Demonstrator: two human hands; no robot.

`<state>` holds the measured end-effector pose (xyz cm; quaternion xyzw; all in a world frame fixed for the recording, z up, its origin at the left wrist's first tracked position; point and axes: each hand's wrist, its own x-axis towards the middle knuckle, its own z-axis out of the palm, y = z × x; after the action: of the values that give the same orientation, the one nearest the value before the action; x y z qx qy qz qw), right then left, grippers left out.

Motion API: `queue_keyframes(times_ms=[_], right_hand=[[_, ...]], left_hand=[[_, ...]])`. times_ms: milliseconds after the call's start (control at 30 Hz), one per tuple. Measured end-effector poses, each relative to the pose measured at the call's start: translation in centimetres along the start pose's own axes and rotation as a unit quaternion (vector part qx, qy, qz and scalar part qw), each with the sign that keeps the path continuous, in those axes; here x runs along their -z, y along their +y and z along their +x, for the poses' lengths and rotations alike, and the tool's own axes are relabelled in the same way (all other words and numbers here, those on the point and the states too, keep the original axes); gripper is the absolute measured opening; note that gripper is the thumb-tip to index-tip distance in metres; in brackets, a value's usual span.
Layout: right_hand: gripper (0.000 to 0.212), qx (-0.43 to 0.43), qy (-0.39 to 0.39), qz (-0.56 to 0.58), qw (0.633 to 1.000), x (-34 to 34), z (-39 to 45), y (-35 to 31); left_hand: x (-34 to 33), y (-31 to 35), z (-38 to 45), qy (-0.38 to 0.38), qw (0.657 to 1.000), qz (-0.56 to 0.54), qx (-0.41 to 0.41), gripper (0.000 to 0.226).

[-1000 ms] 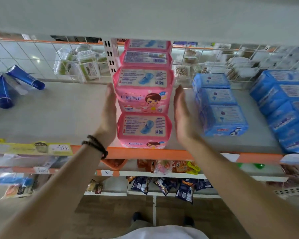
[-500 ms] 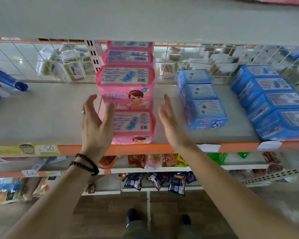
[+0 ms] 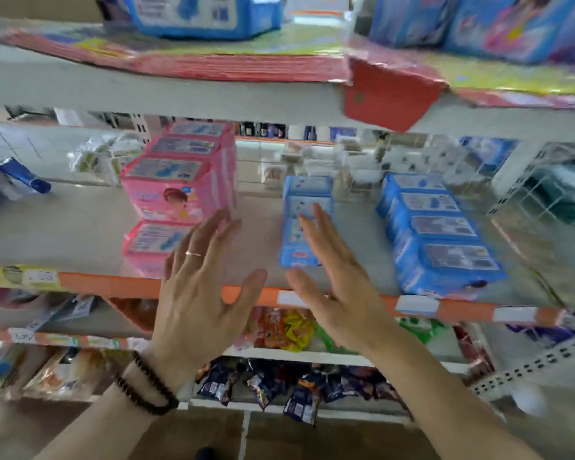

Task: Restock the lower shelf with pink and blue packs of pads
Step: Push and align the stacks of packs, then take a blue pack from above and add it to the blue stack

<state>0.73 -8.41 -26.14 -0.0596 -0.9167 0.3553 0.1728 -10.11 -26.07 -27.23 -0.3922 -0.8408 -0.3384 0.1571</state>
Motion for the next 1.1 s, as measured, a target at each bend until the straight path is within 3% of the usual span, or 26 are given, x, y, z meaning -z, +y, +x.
queue_keyframes(times_ms=[167, 467, 867, 1100], right_hand=[[0.072, 0.037, 0.032, 0.020, 0.999, 6.0, -3.4, -0.5], [0.069, 0.128, 0.144, -0.013, 0.981, 12.8, -5.1, -2.7], [0.069, 0.174, 0.257, -0.089, 0.946, 19.3, -2.2, -7.9], [0.070, 0.184, 0.272, -0.152, 0.932, 20.2, 1.3, -10.8]], left_hand=[[0.5, 7.3, 0.0, 0.021, 0.999, 0.028, -0.022, 0.068], [4.2, 15.3, 4.0, 0.060, 0.991, -0.016, -0.121, 0.068], [9.2, 17.6, 11.0, 0.095, 0.974, 0.005, -0.207, 0.070], [12.2, 15.5, 13.7, 0.105, 0.971, 0.049, -0.208, 0.070]])
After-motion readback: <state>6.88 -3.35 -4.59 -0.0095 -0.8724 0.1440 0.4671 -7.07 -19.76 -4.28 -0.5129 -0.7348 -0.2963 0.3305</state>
